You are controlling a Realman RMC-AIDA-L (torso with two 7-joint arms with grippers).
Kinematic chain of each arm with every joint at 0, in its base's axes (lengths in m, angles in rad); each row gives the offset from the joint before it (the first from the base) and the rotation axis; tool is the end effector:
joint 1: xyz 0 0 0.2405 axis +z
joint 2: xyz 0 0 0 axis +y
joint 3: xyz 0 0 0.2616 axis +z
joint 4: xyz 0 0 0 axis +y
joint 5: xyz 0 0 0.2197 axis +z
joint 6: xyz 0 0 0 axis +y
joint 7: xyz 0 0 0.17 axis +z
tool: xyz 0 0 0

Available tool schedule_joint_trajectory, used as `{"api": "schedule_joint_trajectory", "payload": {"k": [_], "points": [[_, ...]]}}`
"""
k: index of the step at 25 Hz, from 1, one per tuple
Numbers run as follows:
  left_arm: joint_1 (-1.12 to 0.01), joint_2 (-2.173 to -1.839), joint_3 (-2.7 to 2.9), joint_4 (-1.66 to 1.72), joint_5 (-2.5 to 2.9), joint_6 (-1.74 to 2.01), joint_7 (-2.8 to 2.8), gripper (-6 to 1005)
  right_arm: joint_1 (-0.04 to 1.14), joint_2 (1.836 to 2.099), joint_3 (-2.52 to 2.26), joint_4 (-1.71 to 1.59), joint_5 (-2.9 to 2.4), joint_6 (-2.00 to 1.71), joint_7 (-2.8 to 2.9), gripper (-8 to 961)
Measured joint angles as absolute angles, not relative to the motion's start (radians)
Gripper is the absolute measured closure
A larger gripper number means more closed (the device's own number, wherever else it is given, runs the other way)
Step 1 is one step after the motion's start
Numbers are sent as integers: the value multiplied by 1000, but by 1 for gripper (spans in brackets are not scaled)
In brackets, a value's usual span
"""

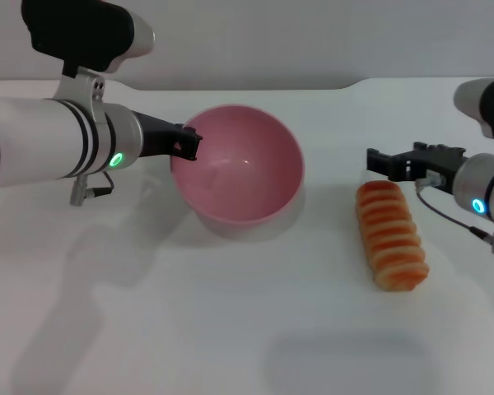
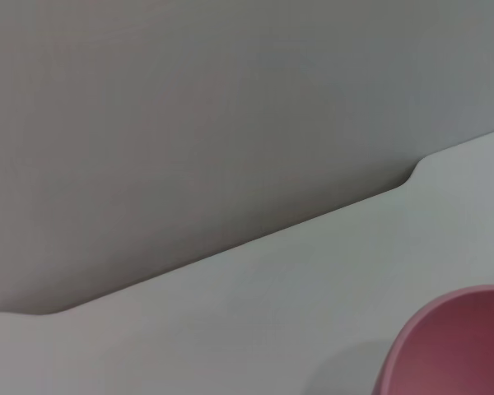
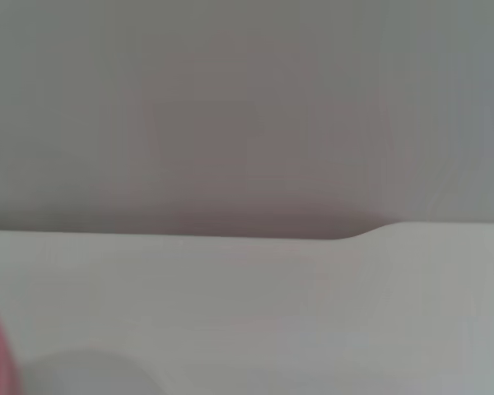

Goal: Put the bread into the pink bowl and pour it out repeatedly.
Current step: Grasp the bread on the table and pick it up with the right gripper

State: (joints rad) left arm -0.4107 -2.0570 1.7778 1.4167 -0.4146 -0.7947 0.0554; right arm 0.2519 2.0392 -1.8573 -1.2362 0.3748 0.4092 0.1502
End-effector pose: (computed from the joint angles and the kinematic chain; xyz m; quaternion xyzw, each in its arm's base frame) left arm -0.1745 0.4042 -0.0573 -0.8541 -0.3529 -0.0229 0.3813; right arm 0.2542 0.3892 -0.0656 -0.7809 0.4398 0.0900 0.4344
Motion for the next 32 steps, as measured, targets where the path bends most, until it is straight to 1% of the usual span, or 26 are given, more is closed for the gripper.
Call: {"api": "schedule_joint_trajectory", "payload": {"k": [2,4,16,32], "points": [[-429,-2057,1774,1400,-410,-795,57,951,248,2061,-1839,-1244,399,435,105,164],[-435,-2057,1773,1394,-410,-797,58,951,245,2071,-1836,-1256,401,464,94,164],[-451,-2058,1759,1383,-409,-807,82,951,235,2075,-1856,-1251,464,532,104,164],[-454,-2057,1759,1391,-409,-822,83,951,250,2074,-1838,-1183,464,527,137,163]]}}
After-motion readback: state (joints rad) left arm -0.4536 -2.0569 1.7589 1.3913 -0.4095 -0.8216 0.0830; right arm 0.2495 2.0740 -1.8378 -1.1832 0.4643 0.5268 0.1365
